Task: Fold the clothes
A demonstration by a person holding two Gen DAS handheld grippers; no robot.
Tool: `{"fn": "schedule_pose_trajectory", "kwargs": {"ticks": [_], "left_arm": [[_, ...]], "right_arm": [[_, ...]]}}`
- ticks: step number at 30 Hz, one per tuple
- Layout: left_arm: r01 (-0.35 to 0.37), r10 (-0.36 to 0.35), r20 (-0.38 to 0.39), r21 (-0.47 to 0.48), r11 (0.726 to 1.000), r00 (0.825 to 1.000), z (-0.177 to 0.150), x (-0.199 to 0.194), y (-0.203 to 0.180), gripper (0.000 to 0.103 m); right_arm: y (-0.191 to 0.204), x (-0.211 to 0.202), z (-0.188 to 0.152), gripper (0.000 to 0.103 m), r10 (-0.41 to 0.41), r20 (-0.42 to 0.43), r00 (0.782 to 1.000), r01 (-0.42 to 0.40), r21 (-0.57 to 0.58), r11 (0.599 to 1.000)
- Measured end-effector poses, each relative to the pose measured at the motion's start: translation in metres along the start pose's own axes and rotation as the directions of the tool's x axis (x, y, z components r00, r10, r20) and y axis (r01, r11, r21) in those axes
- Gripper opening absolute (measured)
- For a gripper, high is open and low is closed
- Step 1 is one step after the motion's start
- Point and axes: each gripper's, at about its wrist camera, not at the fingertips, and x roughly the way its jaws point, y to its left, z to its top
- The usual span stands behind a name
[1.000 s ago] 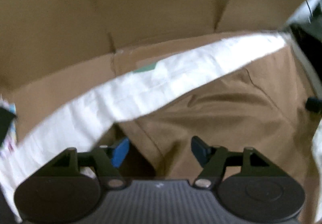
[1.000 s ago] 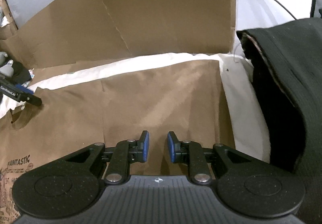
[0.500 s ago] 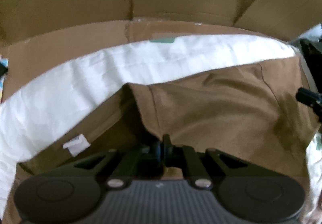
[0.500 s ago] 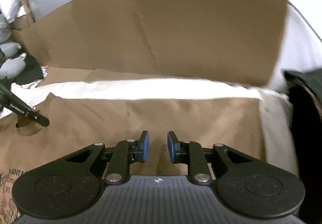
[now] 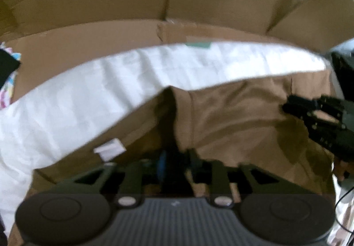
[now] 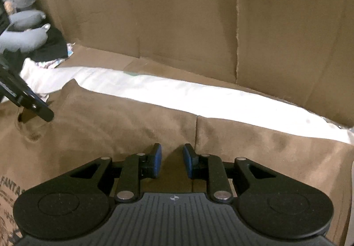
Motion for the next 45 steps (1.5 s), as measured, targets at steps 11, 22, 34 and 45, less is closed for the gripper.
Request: {"fn": "schedule_pose_trajectory", "kwargs": {"ticks": [11, 22, 34, 45], "left_arm": [[-0.187, 0.185, 0.091, 0.009, 0.982, 0.978, -0.035, -0.071, 0.081, 0.053], [-0.254, 0.258, 0.114, -0.047, 0.966, 0.959, -0.09, -0.071, 0.126, 0.043], [-0.28, 0.283, 0.2, -0.042, 0.959, 0.938, -0.125, -0.068, 0.129, 0.042], [-0.242, 0.272, 0.284, -0.135, 0.961, 0.919, -0.18, -0.088, 0.138, 0.041]], "right_arm": [[0.0, -0.045, -0.008, 0.034, 0.008, 0.04, 0.999, -0.01, 0.035, 0.999], [0.041, -0.057, -0.014, 0.035, 0.037, 0.001, 0.999, -0.037, -0.082, 0.996], [0.125, -0.025, -0.029, 0.035, 0.1, -0.13, 0.986, -0.135, -0.299, 0.944], [0.196, -0.034, 0.011, 0.036, 0.243, -0.086, 0.966, -0.256, -0.413, 0.874]]}}
